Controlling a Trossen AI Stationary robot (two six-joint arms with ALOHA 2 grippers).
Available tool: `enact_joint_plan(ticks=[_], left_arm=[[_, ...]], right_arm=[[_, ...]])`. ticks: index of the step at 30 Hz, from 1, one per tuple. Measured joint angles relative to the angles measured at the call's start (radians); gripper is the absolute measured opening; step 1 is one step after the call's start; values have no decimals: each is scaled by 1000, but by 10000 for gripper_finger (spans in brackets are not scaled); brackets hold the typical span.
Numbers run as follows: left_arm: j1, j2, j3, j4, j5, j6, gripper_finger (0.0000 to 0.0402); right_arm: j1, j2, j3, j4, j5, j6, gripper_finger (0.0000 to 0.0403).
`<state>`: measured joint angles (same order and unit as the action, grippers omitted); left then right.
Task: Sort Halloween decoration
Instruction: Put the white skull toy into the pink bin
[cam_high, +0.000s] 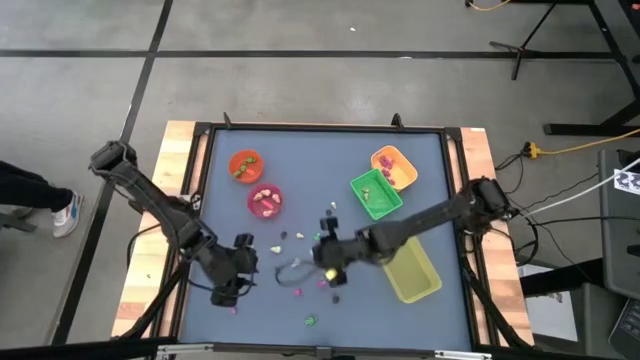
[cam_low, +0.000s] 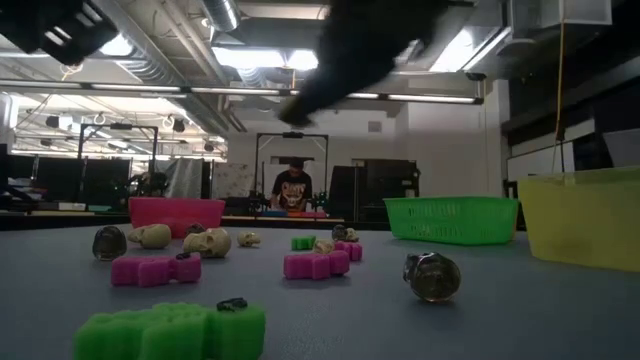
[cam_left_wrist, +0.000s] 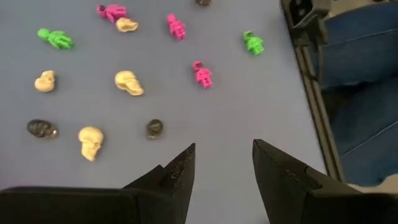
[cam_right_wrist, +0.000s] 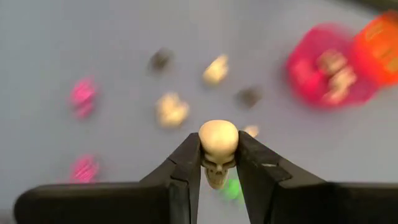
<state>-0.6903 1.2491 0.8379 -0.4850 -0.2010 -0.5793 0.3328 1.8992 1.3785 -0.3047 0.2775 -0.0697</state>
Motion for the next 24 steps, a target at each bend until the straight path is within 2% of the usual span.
enact_joint_plan(ticks=[4, 11, 16, 18, 24], left_arm=[[-63, 0, 0, 0, -100, -62, 144], [-119, 0, 0, 0, -250, -126, 144], [-125, 0, 0, 5, -289, -126, 144], [-124, 0, 0, 7, -290, -125, 144], [-124, 0, 0, 8, -293, -126, 144]], right_arm=[[-109, 0, 3, 182, -46, -101, 85], [-289, 27, 5, 449, -241, -139, 85], [-361, 100, 5, 630, -331, -138, 86], [-375, 138, 5, 716, -336, -138, 86], [-400, 218, 4, 832, -336, -138, 86]])
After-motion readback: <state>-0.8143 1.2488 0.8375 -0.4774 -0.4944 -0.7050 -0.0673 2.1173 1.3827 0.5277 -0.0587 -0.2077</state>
